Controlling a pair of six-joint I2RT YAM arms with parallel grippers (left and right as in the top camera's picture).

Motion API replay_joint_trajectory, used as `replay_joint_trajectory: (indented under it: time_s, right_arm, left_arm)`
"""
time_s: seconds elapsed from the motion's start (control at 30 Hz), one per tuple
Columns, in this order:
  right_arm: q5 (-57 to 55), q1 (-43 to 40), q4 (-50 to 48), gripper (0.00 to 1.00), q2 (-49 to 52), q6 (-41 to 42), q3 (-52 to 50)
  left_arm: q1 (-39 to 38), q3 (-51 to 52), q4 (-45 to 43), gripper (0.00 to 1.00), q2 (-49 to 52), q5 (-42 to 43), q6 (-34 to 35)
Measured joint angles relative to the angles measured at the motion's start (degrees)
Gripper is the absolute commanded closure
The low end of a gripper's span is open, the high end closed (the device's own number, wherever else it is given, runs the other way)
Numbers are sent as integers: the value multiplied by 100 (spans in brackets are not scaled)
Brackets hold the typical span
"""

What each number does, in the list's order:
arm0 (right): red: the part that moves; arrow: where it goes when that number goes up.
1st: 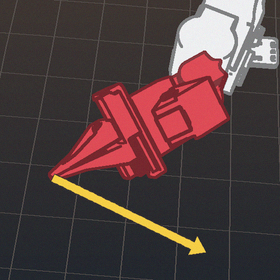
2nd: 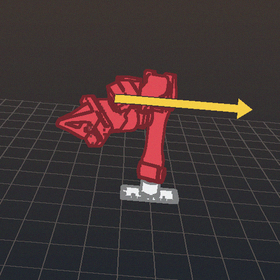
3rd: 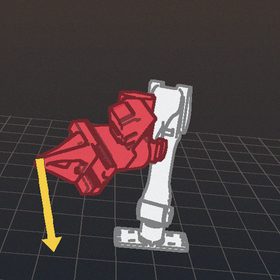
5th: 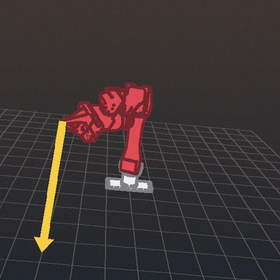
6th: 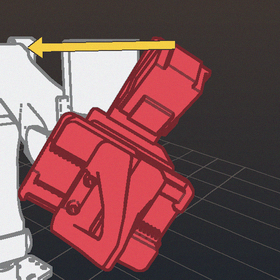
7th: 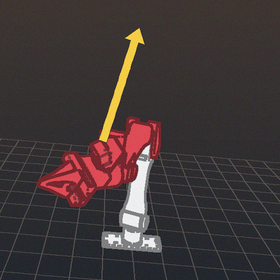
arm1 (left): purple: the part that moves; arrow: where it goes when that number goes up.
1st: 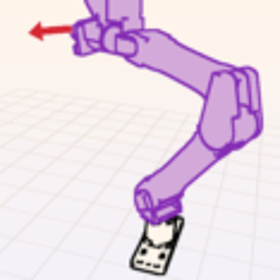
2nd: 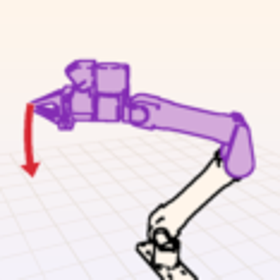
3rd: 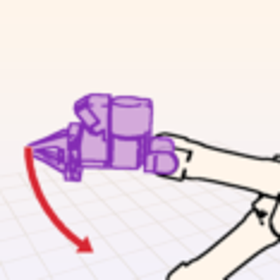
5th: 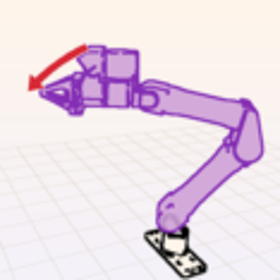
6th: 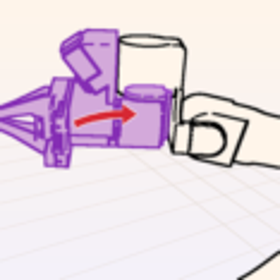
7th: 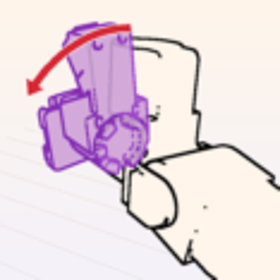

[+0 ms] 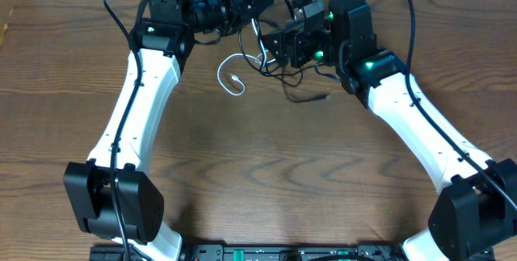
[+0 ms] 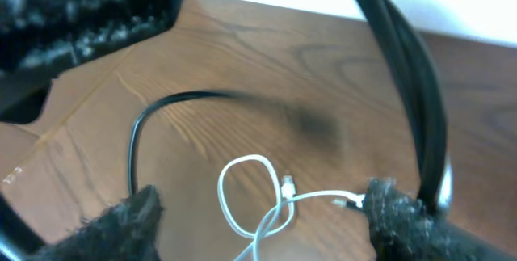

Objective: Untangle cables

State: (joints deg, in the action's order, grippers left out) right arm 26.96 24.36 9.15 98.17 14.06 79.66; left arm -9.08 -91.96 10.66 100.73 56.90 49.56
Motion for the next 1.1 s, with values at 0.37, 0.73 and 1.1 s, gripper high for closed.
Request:
replay_joint_trajectory:
  time_s: [0.37,0.73,1.1]
  right_arm:
    - [354,-221,-85,2,0,87,0]
    - [256,-476,820,1,-63,264,0]
    - [-603,-452,675,1,-68,885,0]
  left_arm:
    - [15,0,-28,92,0,-514,420]
    - [72,0,-28,93,0,-743,-505]
    - [72,0,-107,92,0,649,-798]
